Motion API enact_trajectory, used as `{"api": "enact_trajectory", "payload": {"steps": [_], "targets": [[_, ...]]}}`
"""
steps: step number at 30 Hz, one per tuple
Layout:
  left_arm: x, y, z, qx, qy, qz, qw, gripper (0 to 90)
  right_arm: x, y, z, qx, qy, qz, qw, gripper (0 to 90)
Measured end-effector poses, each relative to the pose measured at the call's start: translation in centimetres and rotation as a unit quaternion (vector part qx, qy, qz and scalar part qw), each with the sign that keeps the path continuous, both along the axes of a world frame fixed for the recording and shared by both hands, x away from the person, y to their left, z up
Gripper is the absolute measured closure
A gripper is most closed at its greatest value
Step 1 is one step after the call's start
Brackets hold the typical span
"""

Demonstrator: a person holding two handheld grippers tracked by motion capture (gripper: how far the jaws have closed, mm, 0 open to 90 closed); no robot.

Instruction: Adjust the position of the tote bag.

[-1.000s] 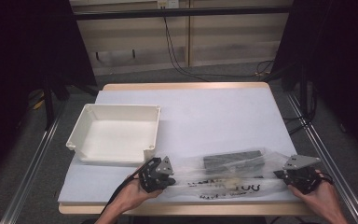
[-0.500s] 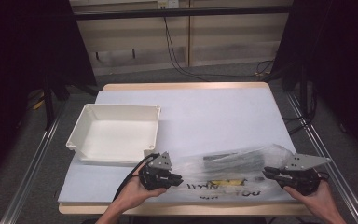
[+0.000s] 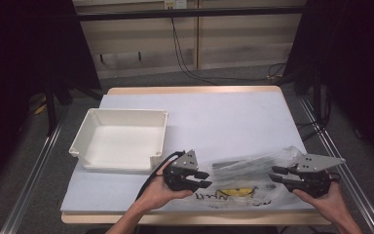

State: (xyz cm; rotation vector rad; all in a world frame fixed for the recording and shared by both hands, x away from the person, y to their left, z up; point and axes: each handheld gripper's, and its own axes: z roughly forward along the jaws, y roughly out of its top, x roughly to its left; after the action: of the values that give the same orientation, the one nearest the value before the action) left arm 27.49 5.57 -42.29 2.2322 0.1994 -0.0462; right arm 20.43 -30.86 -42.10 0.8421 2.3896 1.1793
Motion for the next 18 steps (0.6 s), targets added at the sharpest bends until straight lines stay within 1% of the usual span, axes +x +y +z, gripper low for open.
{"api": "enact_trajectory", "payload": {"steps": [1, 2, 3, 4, 5, 6, 7, 8, 10, 11, 12, 13, 14, 15, 16, 17, 18], "targets": [[0.0, -0.3, 0.0, 0.002, 0.001, -0.003, 1.0000, 68.3, 0.0, 0.0, 0.0, 0.000, 0.000, 0.000, 1.0000, 75.2], [0.0, -0.8, -0.1, -0.001, 0.001, -0.004, 1.0000, 67.9, -0.2, 0.2, -0.1, 0.003, 0.003, 0.007, 1.0000, 77.3], [0.1, -1.2, -0.1, 0.001, -0.002, -0.008, 1.0000, 66.8, -0.4, 0.6, -0.2, 0.004, 0.006, 0.017, 0.9998, 80.8], [0.1, -1.6, -0.2, 0.003, 0.000, -0.016, 0.9999, 66.4, -0.6, 0.9, -0.3, 0.000, 0.009, 0.025, 0.9996, 82.4], [0.1, -2.1, -0.3, 0.004, -0.003, -0.018, 0.9998, 66.5, -0.7, 1.2, -0.4, -0.002, 0.010, 0.027, 0.9996, 83.7], [0.1, -2.5, -0.3, 0.010, -0.004, -0.024, 0.9997, 66.7, -0.9, 1.6, -0.8, -0.001, 0.017, 0.034, 0.9993, 85.0], [0.1, -2.8, -0.6, 0.009, -0.001, -0.027, 0.9996, 66.9, -1.0, 1.7, -1.1, -0.001, 0.019, 0.034, 0.9993, 85.3], [0.1, -3.1, -0.7, 0.016, -0.005, -0.029, 0.9994, 66.8, -1.0, 1.9, -1.3, -0.005, 0.021, 0.036, 0.9991, 85.9], [0.0, -3.3, -1.4, 0.022, -0.005, -0.028, 0.9993, 66.5, -0.9, 2.1, -1.7, -0.004, 0.027, 0.041, 0.9988, 86.3], [0.0, -3.2, -1.7, 0.030, -0.009, -0.026, 0.9992, 66.5, -0.9, 2.1, -1.7, -0.004, 0.027, 0.041, 0.9988, 86.3], [0.0, -3.1, -1.8, 0.048, -0.013, -0.026, 0.9984, 66.3, -0.8, 2.2, -2.0, -0.008, 0.031, 0.043, 0.9986, 86.5], [0.0, -3.0, -2.3, 0.044, -0.013, -0.024, 0.9986, 65.9, -0.8, 2.2, -2.4, -0.009, 0.037, 0.043, 0.9984, 86.5], [0.0, -3.0, -2.6, 0.049, -0.015, -0.026, 0.9983, 65.2, -0.7, 2.2, -2.7, -0.012, 0.042, 0.042, 0.9982, 86.6], [0.0, -2.9, -2.9, 0.050, -0.010, -0.026, 0.9984, 64.1, -0.6, 2.2, -3.0, -0.017, 0.045, 0.042, 0.9979, 86.9], [0.0, -3.0, -3.1, 0.055, -0.010, -0.030, 0.9980, 63.1, -0.6, 2.4, -3.3, -0.023, 0.050, 0.046, 0.9974, 87.3], [-0.2, -3.1, -3.3, 0.059, -0.013, -0.028, 0.9978, 63.1, -0.6, 2.4, -3.3, -0.023, 0.050, 0.046, 0.9974, 87.3], [-0.2, -3.2, -3.4, 0.067, -0.015, -0.032, 0.9971, 63.1, -0.6, 2.4, -3.4, -0.021, 0.051, 0.049, 0.9973, 87.4]]}}
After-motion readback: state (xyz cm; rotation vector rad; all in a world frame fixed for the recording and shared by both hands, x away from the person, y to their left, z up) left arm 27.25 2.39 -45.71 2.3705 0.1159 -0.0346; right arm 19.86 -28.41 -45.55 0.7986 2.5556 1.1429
